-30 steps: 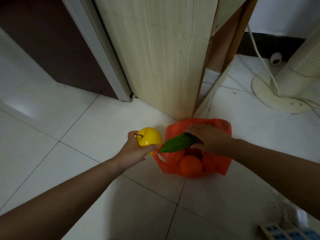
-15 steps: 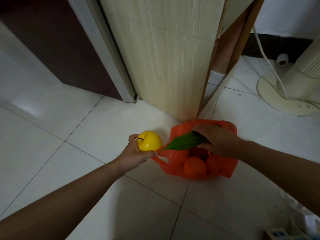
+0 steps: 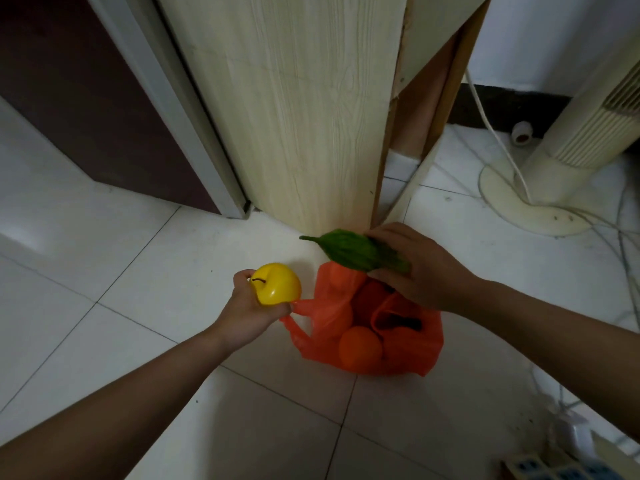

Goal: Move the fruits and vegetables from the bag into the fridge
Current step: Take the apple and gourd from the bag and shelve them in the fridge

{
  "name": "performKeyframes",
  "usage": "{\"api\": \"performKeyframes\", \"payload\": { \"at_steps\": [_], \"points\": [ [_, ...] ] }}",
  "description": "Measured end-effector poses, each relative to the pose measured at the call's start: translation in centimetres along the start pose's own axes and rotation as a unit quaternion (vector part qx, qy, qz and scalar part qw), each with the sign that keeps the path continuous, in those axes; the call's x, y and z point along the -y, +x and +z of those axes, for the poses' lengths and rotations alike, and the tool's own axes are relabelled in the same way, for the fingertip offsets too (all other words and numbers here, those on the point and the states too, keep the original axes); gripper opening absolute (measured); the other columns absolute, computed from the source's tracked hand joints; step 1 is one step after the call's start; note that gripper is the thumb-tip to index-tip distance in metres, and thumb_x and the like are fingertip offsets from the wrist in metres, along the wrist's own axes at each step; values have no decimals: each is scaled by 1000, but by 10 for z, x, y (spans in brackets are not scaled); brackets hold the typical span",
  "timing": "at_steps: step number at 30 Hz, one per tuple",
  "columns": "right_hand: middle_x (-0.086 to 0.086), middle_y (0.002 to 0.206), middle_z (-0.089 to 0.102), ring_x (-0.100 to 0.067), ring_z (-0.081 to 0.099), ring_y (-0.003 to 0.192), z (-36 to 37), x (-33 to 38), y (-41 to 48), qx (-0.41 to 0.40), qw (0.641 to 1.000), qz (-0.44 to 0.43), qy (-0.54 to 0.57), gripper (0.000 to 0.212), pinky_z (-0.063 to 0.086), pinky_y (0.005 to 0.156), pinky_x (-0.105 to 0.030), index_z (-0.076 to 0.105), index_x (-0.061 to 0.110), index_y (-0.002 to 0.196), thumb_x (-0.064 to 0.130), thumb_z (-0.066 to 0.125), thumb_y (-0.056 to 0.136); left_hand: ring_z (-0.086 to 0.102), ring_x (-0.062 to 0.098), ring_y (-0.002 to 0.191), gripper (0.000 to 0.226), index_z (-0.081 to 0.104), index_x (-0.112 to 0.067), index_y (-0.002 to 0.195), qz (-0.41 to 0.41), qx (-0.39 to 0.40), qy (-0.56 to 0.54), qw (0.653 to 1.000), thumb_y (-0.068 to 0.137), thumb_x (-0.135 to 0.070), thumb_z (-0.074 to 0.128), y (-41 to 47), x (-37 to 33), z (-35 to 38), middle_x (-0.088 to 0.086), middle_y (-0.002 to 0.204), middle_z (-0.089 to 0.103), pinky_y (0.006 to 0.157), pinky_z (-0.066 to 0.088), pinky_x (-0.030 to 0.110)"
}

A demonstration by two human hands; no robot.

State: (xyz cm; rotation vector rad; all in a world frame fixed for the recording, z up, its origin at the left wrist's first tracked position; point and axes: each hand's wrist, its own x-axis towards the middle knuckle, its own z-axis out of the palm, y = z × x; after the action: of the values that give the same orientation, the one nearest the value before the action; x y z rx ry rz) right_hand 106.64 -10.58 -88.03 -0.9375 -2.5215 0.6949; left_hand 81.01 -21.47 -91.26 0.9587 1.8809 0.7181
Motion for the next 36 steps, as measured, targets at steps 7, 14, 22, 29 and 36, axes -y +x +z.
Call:
{"api": "performKeyframes", "payload": {
  "at_steps": [7, 14, 22, 29, 36],
  "points": [
    [9, 119, 52, -9, 53, 107, -9, 19, 4, -63, 992, 16, 107, 57, 49, 88, -22, 42, 25, 134, 26, 67, 83, 48, 2, 84, 79, 23, -21, 127, 38, -8, 10, 999, 72, -22, 79, 1, -14, 7, -4, 107, 42, 64, 44, 19],
    [0, 121, 55, -9, 53, 104, 15, -8, -10, -11, 995, 71, 64, 54, 40, 81, -7, 46, 21, 131, 29, 69, 82, 47, 7, 89, 81, 20, -22, 132, 52, -5, 24, 998, 75, -25, 76, -1, -20, 6, -1, 117, 39, 63, 40, 16],
    [4, 119, 56, -3, 51, 102, 6, -7, -9, -44, 994, 60, 78, 53, 43, 83, -9, 46, 24, 132, 29, 66, 84, 49, 5, 89, 77, 18, -28, 119, 98, 38, 85, 991, 71, -23, 79, -3, -31, 4, -13, 104, 38, 62, 43, 15],
    [5, 117, 53, -5, 54, 107, -70, 57, -7, -103, 963, 106, 224, 50, 51, 89, -23, 47, 29, 129, 22, 67, 83, 47, 15, 103, 80, 39, -30, 119, 117, 27, 130, 984, 52, -39, 83, -44, -127, -28, 0, 118, 41, 74, 44, 24],
    [22, 111, 50, -9, 55, 106, -193, 168, -42, -148, 935, 203, 250, 46, 53, 86, -41, 40, 49, 124, 36, 58, 84, 45, -2, 80, 66, 44, -29, 111, 115, 0, 114, 987, 63, -15, 85, -164, -267, -77, -19, 91, 39, 62, 35, 3]
  ]
}}
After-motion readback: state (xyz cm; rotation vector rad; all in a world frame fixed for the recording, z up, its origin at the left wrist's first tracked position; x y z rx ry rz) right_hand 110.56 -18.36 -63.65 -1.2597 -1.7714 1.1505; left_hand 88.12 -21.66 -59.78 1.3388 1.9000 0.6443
